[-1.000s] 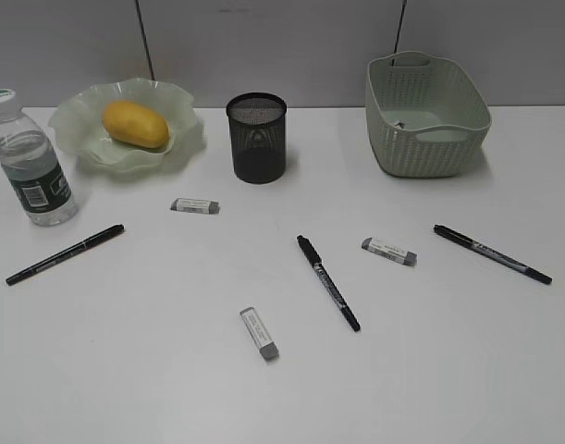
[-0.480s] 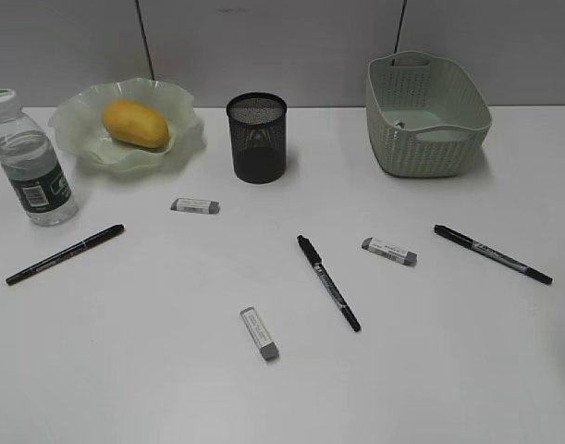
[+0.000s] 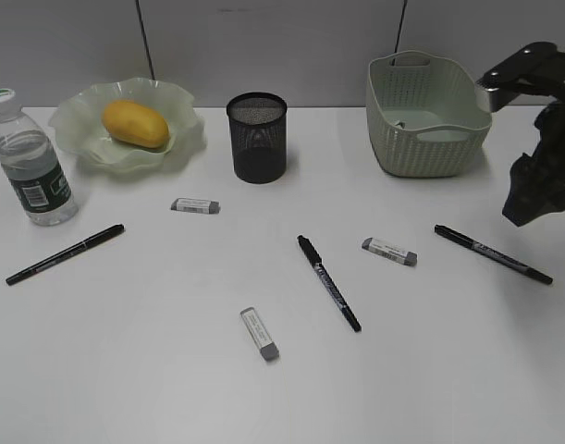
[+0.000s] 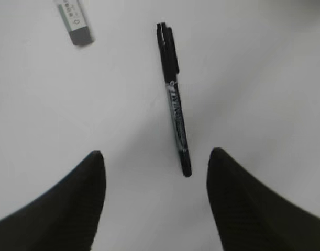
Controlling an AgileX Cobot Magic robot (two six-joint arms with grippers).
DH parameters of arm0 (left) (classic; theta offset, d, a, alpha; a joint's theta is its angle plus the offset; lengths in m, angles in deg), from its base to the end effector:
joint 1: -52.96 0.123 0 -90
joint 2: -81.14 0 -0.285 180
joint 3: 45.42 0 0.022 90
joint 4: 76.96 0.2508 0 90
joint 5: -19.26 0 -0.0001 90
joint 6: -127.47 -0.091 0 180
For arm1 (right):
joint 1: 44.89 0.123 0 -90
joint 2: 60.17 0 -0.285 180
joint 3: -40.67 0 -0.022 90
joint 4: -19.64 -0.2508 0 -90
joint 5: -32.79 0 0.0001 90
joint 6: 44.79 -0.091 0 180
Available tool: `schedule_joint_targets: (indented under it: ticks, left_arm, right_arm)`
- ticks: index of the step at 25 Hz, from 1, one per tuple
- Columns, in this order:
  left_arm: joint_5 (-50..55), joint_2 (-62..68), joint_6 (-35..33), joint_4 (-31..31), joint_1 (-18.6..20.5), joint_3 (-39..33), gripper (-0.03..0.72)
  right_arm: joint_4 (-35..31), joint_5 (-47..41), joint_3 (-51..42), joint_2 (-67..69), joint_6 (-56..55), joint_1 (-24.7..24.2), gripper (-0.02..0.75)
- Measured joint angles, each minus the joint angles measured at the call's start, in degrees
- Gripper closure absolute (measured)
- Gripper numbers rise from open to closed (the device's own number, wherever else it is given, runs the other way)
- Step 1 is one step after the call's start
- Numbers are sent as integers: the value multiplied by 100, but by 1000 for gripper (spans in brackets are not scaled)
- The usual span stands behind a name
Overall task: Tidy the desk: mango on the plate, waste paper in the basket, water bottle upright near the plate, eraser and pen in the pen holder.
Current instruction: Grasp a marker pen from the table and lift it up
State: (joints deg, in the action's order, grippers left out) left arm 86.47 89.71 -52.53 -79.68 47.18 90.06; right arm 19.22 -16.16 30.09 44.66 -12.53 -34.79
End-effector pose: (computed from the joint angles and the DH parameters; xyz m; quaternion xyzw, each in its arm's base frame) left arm -0.0164 -0.0023 0.2878 0.0466 0.8658 -0.0486 0.4958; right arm 0.3281 0.0590 0.2231 -0.3561 0.9245 -0.0231 0.1341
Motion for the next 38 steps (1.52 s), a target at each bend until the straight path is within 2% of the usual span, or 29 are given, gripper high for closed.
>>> schedule_joint_targets:
  ticks: [6, 13, 23, 34, 38]
  left_arm:
    - [0, 0, 0, 0, 0, 0, 152]
    - [0, 0, 0, 0, 0, 0, 152]
    - [0, 0, 0, 0, 0, 0, 152]
    - [0, 0, 0, 0, 0, 0, 152]
    - [0, 0, 0, 0, 0, 0, 152]
  right_arm:
    - [0, -31, 662, 921, 380, 0, 265]
    - [0, -60, 952, 1690, 537, 7, 342]
    - [113, 427, 1041, 2282, 570, 195, 350]
    - [133, 82, 1666, 2880, 565, 195, 355]
    - [102, -46, 1716, 2946, 528, 195, 420]
